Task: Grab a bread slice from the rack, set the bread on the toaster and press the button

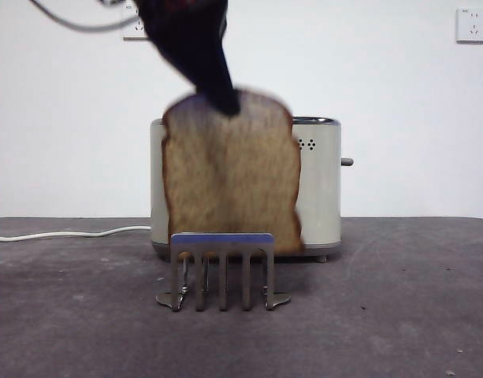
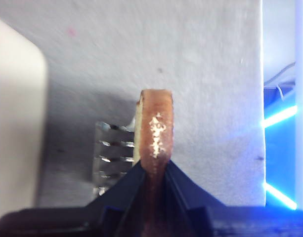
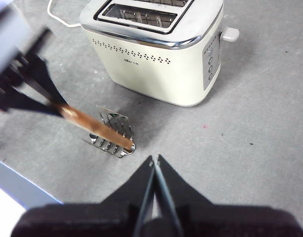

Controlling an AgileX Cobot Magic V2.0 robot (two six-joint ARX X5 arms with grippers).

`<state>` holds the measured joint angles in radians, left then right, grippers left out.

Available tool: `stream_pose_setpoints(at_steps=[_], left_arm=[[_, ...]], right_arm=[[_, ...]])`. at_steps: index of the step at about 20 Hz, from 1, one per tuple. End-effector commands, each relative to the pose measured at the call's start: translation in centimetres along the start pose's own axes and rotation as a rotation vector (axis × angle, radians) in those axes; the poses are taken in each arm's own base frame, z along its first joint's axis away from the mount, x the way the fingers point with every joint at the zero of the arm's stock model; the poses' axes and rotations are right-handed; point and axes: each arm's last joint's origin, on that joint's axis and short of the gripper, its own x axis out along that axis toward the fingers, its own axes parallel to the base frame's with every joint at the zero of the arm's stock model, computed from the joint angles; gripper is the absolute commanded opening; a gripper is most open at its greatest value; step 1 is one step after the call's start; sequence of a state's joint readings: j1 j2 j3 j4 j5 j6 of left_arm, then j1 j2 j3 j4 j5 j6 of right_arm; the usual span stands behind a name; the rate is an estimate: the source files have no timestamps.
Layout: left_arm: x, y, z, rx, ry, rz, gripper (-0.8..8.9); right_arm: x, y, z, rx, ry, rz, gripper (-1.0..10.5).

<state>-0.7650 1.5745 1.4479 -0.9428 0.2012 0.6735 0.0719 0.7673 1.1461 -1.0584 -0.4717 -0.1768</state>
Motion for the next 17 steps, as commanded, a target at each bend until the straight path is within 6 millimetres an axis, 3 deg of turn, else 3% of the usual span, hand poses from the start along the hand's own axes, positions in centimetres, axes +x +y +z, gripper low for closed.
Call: stream_pose_setpoints(at_steps=[1,6,9,13,17], left_arm=[[-2.9,0.2,1.1,0.019,-0.027,0.038,-0.08],[-10.2,1.3,3.9,0.045,-0.066,0.305,-0.09],[-13.0,1.8,5.1,0.127,-0.126,0.453,-0.09],[-13.3,3.5,5.1,0.189,-0.153,0.541,-0.09],[-11.6,5.4,4.7,0.182,-0.110,0.531,-0.09]], right_arm=[[0.0,0.0,0.0,-0.011,-0.003,0.001,-0.1],[0.0,0.0,0.0,-0.011,-0.003,0.002,-0.1],[0.0,0.0,0.0,-0.011,-0.003,0.002,-0.1],[0.0,0.0,0.0,-0.010,-0.003,0.002,-0.1],[0.0,0.0,0.0,-0.009,-0.001,0.002,-0.1]])
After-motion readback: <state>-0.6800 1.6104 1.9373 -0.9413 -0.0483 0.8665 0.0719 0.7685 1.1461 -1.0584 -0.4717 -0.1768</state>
